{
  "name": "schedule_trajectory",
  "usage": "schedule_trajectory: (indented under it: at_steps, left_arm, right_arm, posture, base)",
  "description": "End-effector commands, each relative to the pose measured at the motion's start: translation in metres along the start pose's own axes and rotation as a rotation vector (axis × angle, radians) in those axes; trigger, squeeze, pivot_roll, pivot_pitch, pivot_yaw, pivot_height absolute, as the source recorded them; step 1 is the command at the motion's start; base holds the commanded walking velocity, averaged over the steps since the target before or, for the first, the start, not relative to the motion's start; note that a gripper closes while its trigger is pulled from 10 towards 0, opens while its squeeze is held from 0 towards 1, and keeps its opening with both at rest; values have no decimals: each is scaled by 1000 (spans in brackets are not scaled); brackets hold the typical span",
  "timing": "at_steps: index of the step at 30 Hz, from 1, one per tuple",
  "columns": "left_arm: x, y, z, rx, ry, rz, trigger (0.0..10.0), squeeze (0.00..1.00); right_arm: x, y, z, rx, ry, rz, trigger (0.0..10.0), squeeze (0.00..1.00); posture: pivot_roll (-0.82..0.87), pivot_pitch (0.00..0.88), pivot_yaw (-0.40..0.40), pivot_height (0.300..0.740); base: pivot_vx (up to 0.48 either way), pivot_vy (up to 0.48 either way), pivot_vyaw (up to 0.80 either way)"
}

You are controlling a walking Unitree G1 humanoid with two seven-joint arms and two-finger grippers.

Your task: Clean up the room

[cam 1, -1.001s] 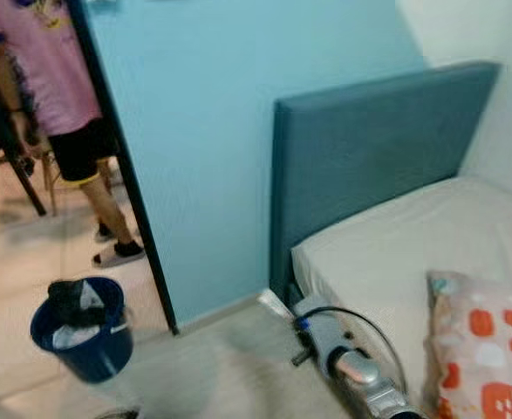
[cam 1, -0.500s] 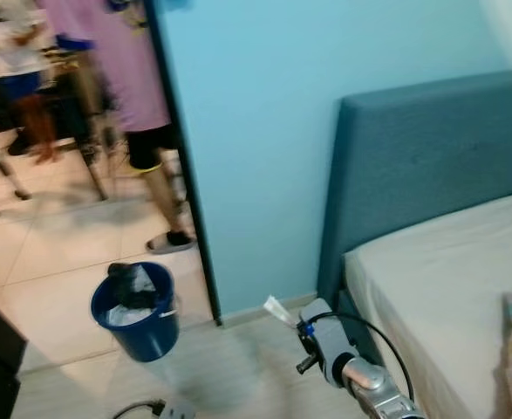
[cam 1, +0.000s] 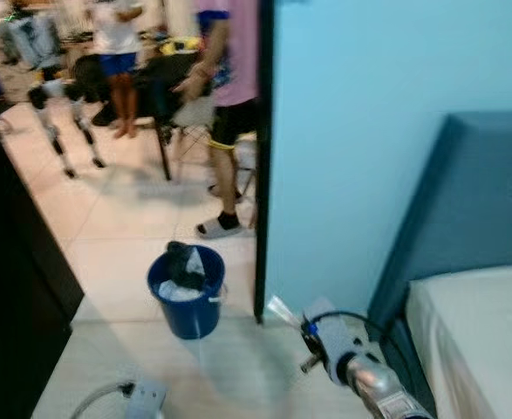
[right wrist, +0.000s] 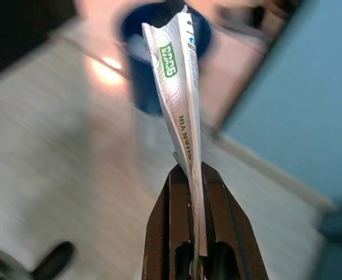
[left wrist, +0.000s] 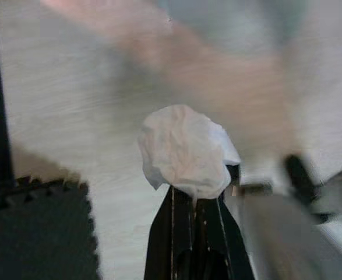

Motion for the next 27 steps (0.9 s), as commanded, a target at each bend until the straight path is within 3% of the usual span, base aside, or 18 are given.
schedule_trajectory:
  at_steps: [1, 2, 4, 11, 13, 18, 27]
  left_arm:
    - [-6, -2, 8, -24, 27, -12, 10000, 0]
    - [-6, -2, 8, -24, 27, -12, 10000, 0]
    - [-10, -5, 28, -83, 35, -25, 10000, 0]
    - [-12, -6, 45, -136, 40, -33, 10000, 0]
    - [-11, -7, 62, -189, 53, -37, 10000, 0]
    - [-11, -7, 71, -221, 61, -43, 10000, 0]
    - [-11, -5, 98, -317, 65, -70, 10000, 0]
  right_arm:
    - [-3, 3, -9, 37, 8, -2, 10000, 0]
    - [-3, 3, -9, 37, 8, -2, 10000, 0]
    - [-1, 3, -11, 46, 12, 0, 10000, 0]
    - [1, 2, -11, 47, 10, 12, 10000, 0]
    - [1, 2, -10, 43, 22, 16, 10000, 0]
    - [1, 2, -10, 40, 8, 6, 10000, 0]
    - [0, 2, -10, 48, 10, 12, 10000, 0]
  posture:
    - [-178, 0, -23, 740]
    - [-178, 0, -23, 740]
    - [-174, 0, -20, 740]
    - [-170, 0, -17, 740]
    - [-167, 0, -14, 740]
    - [-167, 0, -14, 740]
    - [-170, 0, -16, 740]
  base:
    - [0, 0, 800]
    - [0, 0, 800]
    - [394, 0, 0]
    - [480, 0, 0]
    - [480, 0, 800]
    - [480, 0, 758]
    - [480, 0, 0]
Point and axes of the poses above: a point about 5 cm out from each wrist's last joint towards the gripper, its own y axis pointing back from the gripper into the wrist, its own z axis along the axis of the wrist's last joint, x = y × z, the point moved 2 cm from there along -y, pointing out of the wrist towards the gripper, and after that the axes turned 14 degrees about -y, right-handed, at the moved point
